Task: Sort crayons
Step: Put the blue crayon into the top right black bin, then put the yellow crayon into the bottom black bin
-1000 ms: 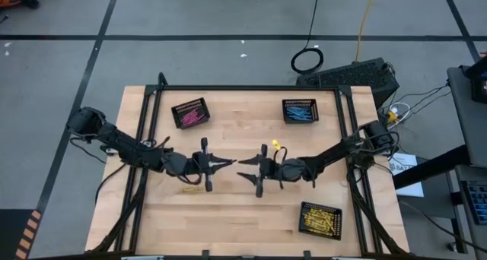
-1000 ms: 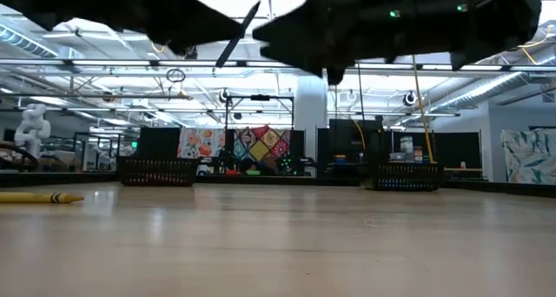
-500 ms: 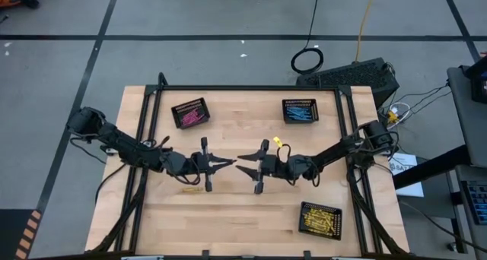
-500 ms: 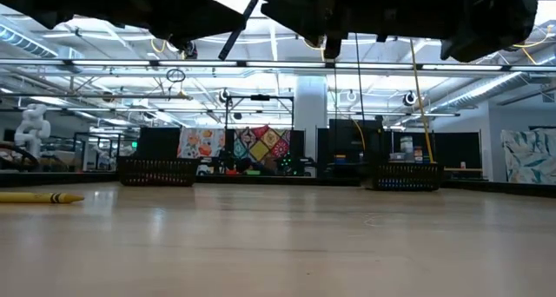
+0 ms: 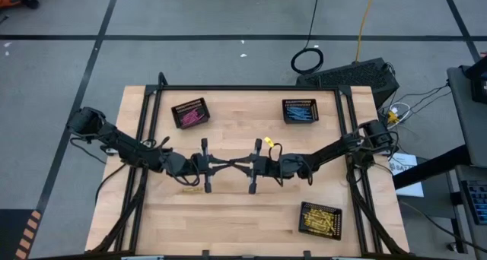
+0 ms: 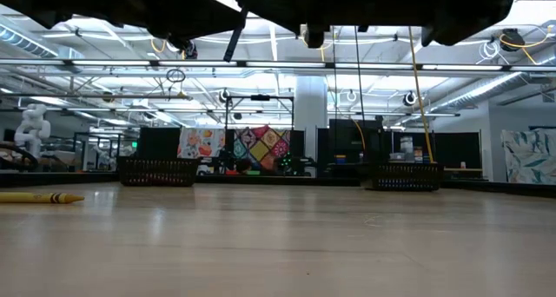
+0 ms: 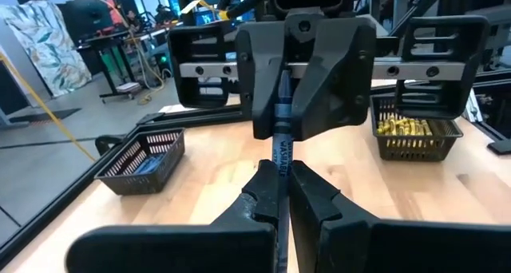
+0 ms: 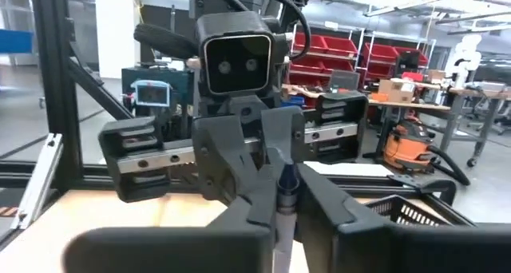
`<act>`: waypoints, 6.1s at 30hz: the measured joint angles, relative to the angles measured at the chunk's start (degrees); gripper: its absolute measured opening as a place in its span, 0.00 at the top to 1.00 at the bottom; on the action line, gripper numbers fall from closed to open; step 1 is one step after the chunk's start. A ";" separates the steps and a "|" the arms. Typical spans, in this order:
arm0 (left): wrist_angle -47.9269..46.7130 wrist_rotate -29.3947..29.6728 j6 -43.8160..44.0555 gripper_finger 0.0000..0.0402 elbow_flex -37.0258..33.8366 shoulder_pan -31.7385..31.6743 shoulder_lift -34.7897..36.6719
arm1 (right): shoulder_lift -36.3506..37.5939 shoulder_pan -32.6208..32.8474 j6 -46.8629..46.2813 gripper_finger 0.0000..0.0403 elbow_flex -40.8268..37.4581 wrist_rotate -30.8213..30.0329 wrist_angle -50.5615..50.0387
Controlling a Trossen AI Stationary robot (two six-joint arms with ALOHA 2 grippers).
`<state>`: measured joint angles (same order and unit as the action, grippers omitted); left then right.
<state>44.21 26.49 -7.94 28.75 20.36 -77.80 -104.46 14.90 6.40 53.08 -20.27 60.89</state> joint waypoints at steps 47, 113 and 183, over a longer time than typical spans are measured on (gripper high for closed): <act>-21.18 4.37 5.09 0.56 3.07 1.16 3.18 | 24.92 -47.73 4.47 0.68 -0.09 8.81 -85.68; 24.34 -15.73 2.22 0.99 2.00 1.13 -9.83 | 30.23 14.42 -12.85 0.79 -20.59 -11.25 -30.47; -17.80 -4.49 -1.53 0.36 12.59 -1.53 0.20 | 16.79 64.62 -39.12 0.99 -1.10 -68.30 -15.47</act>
<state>26.42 22.00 -9.47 41.34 18.83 -77.60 -87.67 79.52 -32.71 51.98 -88.57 45.42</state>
